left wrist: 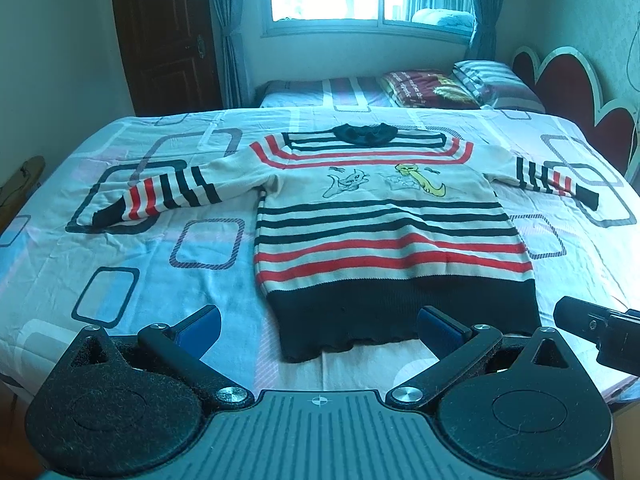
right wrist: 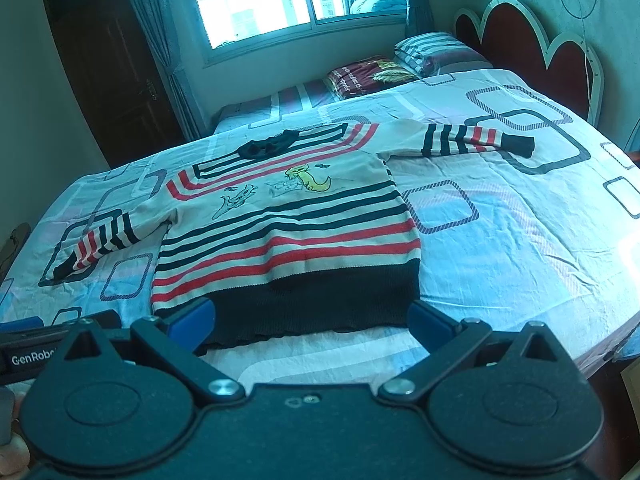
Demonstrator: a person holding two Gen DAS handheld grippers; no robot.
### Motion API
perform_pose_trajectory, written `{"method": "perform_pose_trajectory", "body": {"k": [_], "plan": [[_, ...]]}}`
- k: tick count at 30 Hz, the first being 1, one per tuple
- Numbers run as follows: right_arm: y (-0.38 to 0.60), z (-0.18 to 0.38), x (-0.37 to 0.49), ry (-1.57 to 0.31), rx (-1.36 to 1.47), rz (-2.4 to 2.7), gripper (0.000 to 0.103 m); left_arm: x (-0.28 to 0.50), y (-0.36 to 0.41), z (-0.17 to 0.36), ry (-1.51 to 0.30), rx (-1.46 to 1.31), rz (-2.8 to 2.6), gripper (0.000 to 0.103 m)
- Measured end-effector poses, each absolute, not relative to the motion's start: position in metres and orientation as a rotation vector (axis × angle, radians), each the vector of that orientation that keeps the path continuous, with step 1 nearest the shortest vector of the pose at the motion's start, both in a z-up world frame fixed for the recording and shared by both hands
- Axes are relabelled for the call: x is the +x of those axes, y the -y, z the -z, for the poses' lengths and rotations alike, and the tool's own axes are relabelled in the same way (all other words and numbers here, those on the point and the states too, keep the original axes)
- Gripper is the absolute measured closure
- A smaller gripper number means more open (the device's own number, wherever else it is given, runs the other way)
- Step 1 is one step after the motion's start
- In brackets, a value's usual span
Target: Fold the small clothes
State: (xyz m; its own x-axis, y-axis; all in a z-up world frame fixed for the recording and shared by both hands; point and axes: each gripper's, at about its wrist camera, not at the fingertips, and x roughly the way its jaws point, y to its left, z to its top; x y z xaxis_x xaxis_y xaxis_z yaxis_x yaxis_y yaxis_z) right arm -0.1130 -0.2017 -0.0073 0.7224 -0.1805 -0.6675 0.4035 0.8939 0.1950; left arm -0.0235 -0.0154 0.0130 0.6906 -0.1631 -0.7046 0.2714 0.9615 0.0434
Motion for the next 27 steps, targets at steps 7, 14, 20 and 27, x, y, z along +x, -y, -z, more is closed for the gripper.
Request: {"method": "perform_pose_trajectory", "body": {"k": [7, 14, 20, 27], "plan": [[0.2018, 0.0078, -0.1120, -0.695, 0.341, 0.327, 0.001, -0.0232, 0.0173, -0.0133, -0.769, 0.158, 0.243, 0.000], [0.2011, 0.0094, -0.1112, -0.694, 0.345, 0.328, 0.001, -0.0224, 0.0175, -0.0125, -0.772, 0.155, 0.236, 0.000], [0.2009, 0.0108, -0.1105, -0.698, 0.343, 0.329, 0.001, -0.0216, 0.0173, -0.0116, -0.775, 0.156, 0.237, 0.000], [0.2007, 0.0110, -0.1100, -0.698, 0.341, 0.328, 0.001, -0.0202, 0.0164, -0.0099, -0.777, 0.155, 0.235, 0.000]]}}
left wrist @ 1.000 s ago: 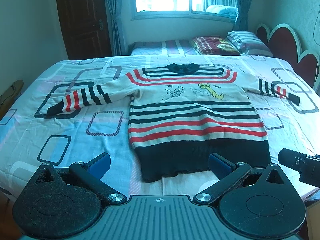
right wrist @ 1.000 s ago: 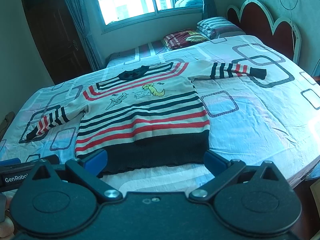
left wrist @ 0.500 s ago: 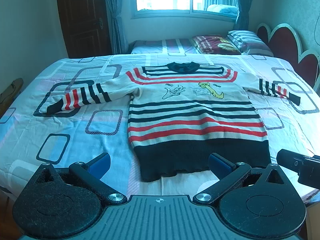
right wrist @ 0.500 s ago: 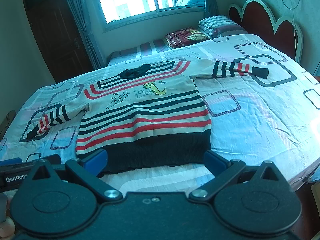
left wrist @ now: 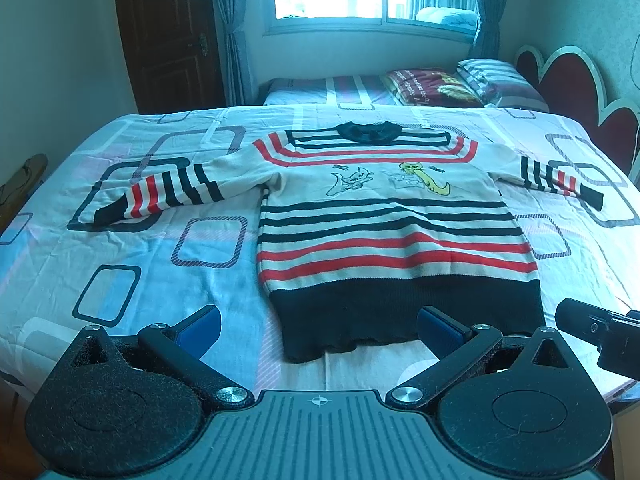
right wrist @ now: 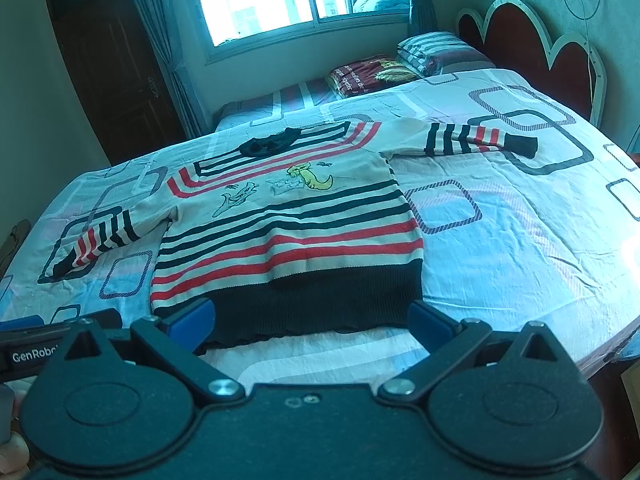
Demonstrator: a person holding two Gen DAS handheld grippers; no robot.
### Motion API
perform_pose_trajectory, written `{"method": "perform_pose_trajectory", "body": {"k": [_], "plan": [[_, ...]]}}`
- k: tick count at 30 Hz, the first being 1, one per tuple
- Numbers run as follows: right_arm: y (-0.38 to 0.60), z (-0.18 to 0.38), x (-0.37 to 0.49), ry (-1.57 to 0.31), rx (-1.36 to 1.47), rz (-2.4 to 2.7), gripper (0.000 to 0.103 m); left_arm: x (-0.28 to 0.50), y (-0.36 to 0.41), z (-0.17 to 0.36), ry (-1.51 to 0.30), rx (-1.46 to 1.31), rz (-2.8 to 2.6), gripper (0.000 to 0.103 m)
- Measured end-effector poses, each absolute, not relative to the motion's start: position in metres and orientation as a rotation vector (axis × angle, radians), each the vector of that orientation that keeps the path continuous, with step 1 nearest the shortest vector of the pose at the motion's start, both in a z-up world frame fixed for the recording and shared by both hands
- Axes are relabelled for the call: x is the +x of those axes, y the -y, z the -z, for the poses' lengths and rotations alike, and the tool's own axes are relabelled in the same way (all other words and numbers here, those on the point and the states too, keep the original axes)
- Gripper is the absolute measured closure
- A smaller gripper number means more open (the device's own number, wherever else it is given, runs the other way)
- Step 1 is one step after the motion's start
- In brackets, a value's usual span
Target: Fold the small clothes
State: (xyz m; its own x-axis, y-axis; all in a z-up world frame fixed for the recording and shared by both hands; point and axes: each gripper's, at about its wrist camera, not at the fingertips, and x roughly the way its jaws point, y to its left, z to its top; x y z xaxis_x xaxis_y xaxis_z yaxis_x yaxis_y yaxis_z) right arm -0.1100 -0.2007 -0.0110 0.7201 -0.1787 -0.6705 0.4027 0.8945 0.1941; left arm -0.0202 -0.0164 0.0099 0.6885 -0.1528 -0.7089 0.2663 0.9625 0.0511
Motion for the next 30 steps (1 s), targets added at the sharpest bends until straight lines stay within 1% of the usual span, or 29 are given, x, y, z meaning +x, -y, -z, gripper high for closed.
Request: {"method": "perform_pose_trajectory", "body": {"k": [30], "plan": [[0.206, 0.019, -0.096, -0.715, 0.344, 0.338, 0.001, -0.004, 0.021, 0.000, -0.803, 0.152, 0.226, 0.000]]}}
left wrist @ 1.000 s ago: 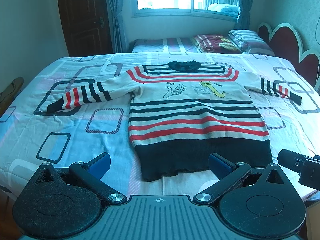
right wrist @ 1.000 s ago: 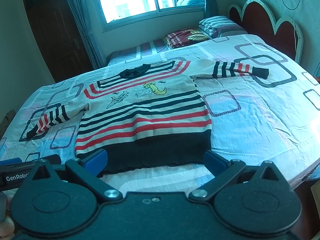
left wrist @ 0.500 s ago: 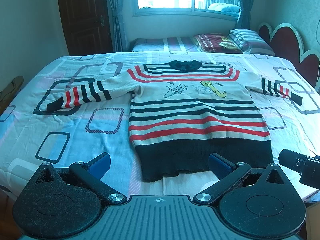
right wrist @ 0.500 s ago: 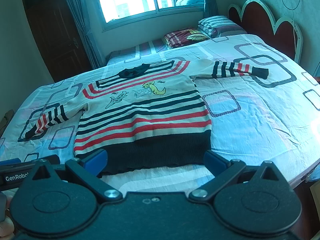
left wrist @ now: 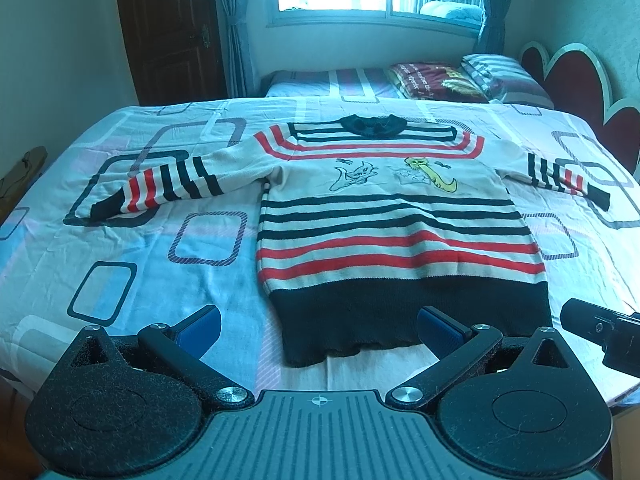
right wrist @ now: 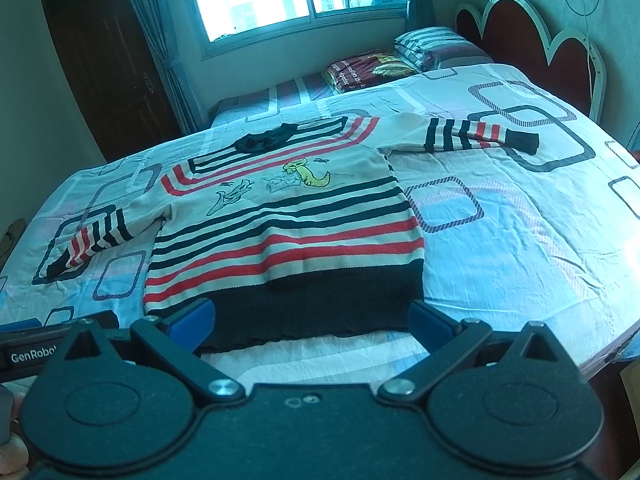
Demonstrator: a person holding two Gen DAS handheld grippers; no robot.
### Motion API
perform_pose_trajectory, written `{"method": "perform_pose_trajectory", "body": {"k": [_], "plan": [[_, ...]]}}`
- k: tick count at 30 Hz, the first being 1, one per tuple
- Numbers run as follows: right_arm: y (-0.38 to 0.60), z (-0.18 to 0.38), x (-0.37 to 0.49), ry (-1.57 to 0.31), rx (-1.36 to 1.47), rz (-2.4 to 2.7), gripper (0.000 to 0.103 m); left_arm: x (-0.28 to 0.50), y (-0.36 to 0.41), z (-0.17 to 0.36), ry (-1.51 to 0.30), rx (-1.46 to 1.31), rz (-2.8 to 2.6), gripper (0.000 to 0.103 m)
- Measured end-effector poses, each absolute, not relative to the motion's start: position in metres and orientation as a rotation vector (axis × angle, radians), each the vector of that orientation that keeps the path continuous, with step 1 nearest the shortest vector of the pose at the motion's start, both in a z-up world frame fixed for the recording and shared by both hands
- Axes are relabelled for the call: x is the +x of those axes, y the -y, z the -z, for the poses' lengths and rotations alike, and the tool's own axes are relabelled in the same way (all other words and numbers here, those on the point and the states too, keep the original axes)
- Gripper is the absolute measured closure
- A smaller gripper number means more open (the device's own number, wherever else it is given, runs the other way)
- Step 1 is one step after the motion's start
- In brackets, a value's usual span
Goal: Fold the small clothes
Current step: 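Move the right gripper to the sleeve cuff and close on it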
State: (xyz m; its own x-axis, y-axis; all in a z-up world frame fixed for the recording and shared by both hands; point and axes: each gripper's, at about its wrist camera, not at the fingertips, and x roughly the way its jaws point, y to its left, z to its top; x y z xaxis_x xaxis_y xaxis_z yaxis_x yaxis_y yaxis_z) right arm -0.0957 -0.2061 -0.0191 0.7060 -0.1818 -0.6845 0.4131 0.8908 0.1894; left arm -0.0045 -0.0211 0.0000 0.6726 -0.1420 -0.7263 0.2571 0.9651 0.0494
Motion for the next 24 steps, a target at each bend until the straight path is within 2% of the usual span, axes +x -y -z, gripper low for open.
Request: {"method": "perform_pose_trajectory", "body": {"k": [24], "plan": [[0.297, 0.045, -0.029, -0.729, 0.388, 0.428, 0.001, 0.091, 0.090, 0.030, -0.862, 0.148, 0.190, 0.000]]}}
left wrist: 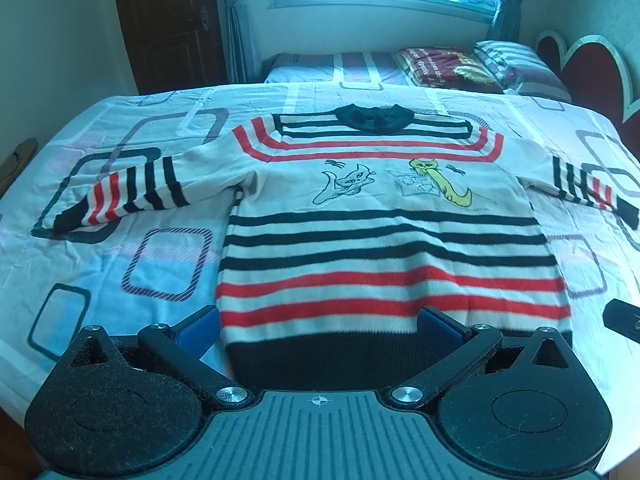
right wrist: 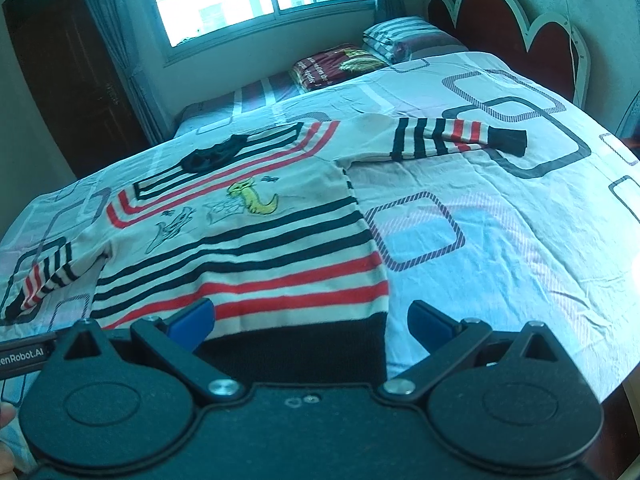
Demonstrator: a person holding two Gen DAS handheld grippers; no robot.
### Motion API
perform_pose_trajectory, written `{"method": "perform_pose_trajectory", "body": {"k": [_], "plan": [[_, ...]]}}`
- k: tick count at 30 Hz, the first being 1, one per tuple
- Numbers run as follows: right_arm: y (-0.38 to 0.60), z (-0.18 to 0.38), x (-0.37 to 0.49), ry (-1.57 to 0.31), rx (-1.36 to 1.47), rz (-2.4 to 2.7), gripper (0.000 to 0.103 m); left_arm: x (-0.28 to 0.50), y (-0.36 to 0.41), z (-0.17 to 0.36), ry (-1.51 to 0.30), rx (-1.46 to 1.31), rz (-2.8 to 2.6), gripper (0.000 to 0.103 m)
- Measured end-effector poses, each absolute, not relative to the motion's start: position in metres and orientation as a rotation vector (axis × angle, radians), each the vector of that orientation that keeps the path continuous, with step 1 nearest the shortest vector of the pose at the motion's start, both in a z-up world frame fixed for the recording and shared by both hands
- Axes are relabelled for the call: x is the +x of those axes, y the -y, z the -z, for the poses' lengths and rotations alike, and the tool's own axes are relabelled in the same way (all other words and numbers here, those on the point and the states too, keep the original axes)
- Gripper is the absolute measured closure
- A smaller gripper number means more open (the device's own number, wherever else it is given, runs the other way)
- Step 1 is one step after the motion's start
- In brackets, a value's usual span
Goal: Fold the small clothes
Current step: 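Move the right gripper to the sleeve cuff and close on it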
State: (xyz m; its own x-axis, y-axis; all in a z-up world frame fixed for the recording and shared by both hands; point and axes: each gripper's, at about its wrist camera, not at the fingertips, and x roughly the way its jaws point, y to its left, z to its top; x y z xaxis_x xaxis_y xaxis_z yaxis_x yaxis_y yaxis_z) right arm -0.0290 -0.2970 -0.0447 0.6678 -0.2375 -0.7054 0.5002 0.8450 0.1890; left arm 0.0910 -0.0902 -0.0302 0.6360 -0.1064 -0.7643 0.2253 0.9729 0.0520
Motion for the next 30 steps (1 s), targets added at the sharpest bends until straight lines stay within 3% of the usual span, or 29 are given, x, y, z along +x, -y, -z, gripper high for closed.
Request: {"method": "perform_pose_trajectory", "body": {"k": [11, 24, 30], "plan": [[0.379, 0.070, 0.019, -0.709, 0.473, 0.475, 0.002, 0.160, 0.134, 0.055, -0.887, 0.112, 0.162, 0.000], [0.504, 0.107, 0.078, -0.723, 0.550, 0.605, 0.027, 0.240, 0.219, 0.082, -0.912, 0.136, 0.209, 0.000], [0.563, 0.128, 0.097, -0.734, 0.629, 0.675, 0.030, 0.271, 0.249, 0.095, -0.909, 0.169, 0.203, 0.000]]}}
